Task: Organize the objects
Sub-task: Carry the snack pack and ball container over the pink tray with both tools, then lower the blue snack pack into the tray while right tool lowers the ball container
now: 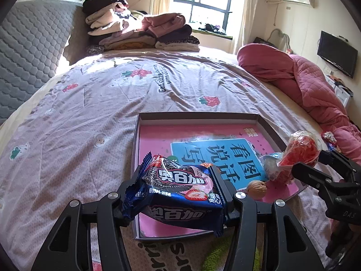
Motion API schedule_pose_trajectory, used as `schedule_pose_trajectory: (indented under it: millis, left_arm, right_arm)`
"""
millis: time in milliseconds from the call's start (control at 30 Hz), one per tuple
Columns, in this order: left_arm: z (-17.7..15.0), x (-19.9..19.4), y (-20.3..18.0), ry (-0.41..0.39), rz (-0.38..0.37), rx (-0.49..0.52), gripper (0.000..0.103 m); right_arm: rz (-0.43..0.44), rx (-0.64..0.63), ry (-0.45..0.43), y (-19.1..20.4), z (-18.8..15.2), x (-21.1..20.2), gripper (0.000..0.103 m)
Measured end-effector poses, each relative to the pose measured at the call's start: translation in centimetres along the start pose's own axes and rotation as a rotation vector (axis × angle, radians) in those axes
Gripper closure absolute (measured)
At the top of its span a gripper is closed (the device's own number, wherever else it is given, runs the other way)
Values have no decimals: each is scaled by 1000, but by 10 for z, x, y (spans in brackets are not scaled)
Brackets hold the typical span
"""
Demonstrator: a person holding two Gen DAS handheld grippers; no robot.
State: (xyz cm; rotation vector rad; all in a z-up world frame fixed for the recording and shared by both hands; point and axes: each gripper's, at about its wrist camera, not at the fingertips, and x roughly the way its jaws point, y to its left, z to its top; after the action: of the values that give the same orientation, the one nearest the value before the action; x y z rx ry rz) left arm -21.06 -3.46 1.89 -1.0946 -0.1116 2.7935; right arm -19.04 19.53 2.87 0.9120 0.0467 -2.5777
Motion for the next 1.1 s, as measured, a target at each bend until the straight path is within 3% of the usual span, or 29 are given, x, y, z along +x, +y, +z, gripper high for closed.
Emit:
schedule_pose_trajectory:
  millis: [1100]
  left_arm:
    - [-5, 53, 2, 54, 26, 22, 46]
  right_arm:
    - [-15, -99, 76, 16, -2, 70, 33]
